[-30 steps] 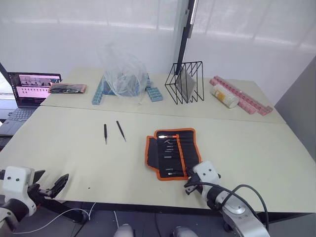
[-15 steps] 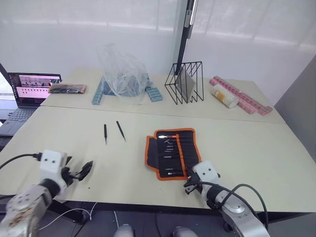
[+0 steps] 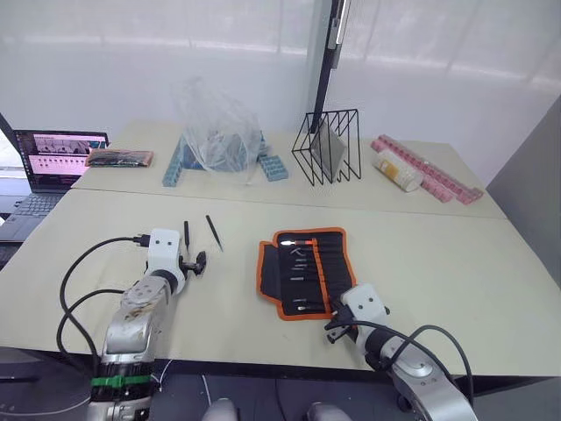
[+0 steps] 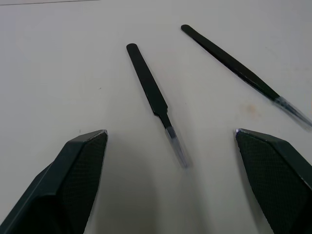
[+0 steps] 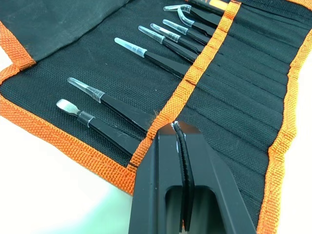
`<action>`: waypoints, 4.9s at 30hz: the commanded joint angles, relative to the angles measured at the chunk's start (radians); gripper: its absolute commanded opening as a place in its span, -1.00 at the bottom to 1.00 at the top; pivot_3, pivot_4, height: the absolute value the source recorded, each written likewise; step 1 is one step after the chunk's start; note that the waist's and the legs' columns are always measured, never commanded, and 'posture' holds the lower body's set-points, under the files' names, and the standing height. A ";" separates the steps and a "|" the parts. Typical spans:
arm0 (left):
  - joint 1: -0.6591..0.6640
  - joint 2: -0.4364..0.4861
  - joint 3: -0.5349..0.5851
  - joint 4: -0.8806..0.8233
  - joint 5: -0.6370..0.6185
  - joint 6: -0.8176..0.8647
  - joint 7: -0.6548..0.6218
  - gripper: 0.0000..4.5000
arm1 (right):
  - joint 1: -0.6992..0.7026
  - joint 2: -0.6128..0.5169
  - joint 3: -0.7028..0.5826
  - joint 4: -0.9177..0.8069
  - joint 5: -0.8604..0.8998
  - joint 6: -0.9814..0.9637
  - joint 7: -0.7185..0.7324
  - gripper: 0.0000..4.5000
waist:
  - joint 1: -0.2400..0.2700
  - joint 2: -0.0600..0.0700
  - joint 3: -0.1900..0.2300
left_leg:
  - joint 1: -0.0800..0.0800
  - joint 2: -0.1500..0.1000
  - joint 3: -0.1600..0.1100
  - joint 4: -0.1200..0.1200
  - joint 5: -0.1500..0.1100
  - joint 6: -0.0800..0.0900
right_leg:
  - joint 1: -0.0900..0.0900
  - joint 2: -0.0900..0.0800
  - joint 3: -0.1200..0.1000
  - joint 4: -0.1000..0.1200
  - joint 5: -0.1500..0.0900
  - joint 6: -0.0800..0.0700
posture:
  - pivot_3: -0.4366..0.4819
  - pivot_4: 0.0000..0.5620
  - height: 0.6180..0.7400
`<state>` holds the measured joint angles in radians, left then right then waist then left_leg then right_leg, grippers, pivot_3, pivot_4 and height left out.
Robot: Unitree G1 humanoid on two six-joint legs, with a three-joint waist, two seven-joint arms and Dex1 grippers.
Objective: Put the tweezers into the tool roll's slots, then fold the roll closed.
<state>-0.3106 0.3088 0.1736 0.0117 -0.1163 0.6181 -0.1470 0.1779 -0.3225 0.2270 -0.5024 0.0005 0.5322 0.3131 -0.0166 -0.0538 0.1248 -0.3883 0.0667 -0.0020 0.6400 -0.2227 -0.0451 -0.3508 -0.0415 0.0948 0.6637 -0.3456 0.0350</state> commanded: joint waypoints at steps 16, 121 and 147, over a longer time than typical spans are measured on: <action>-0.106 -0.040 -0.010 0.240 0.029 -0.067 0.051 -0.99 | 0.032 0.003 0.033 0.083 -0.006 0.069 -0.008 -1.00 | 0.002 0.005 -0.004 | 0.000 -0.001 0.000 0.000 0.001 -0.001 | 0.001 0.000 0.001 -0.001 0.000 0.002 | -0.05 -0.47 0.48; -0.497 0.001 -0.792 0.152 0.273 -0.220 -1.019 -0.99 | 0.136 0.074 0.063 0.022 -0.024 0.085 -0.093 -1.00 | 0.024 0.007 0.005 | -0.016 -0.001 -0.003 0.004 0.001 0.000 | -0.002 0.004 0.000 -0.006 0.000 0.003 | -0.05 -0.47 0.48; -0.513 0.115 -0.712 0.077 0.269 -0.219 -1.131 -0.99 | 0.124 0.084 0.070 0.035 -0.029 0.082 -0.094 -1.00 | 0.005 0.009 0.003 | -0.017 -0.001 -0.004 0.005 0.001 0.000 | -0.003 0.005 0.000 -0.003 0.000 0.004 | -0.05 -0.47 0.48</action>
<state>-0.8145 0.4227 -0.5548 0.1308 0.1695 0.3928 -1.2707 0.2614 -0.2335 0.2489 -0.5775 -0.0340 0.5321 0.1956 -0.0113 -0.0453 0.1279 -0.4051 0.0659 -0.0059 0.6447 -0.2221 -0.0446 -0.3540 -0.0363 0.0948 0.6607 -0.3452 0.0385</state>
